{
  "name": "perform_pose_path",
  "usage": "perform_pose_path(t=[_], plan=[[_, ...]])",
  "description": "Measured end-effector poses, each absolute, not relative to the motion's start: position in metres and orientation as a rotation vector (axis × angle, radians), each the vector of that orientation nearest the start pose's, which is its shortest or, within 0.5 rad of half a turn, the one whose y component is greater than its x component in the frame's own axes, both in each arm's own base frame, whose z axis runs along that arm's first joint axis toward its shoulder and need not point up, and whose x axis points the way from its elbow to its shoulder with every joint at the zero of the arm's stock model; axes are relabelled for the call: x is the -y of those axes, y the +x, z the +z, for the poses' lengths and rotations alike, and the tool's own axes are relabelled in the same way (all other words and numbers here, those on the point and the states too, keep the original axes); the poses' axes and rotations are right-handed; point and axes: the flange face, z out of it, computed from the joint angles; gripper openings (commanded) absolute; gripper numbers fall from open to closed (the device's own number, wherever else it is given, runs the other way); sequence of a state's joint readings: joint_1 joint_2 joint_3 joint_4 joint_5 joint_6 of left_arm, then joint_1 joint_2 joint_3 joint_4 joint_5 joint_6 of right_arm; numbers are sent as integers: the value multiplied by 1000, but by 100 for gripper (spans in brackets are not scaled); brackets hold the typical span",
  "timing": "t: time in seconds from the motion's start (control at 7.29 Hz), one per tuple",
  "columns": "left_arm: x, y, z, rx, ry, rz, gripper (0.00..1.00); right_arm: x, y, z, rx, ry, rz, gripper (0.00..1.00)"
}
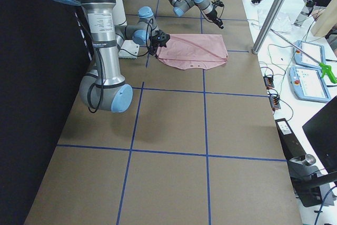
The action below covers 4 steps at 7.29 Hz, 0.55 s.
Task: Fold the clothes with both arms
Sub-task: 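Move the right gripper along the shirt's near edge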
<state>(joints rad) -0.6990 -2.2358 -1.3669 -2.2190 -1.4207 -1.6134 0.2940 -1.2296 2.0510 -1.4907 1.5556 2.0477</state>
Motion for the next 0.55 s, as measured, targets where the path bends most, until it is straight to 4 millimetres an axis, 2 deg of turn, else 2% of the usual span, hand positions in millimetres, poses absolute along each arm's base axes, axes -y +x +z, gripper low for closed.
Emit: perform_pose_path(t=[0.14, 0.27, 0.55], plan=[[579, 463, 276, -1060, 487, -735, 44, 290, -510, 261, 902, -71, 723, 98], [573, 458, 276, -1072, 481, -731, 44, 288, -529, 267, 877, -69, 717, 93], [571, 456, 275, -1078, 478, -729, 44, 285, -551, 284, 833, -53, 711, 86]])
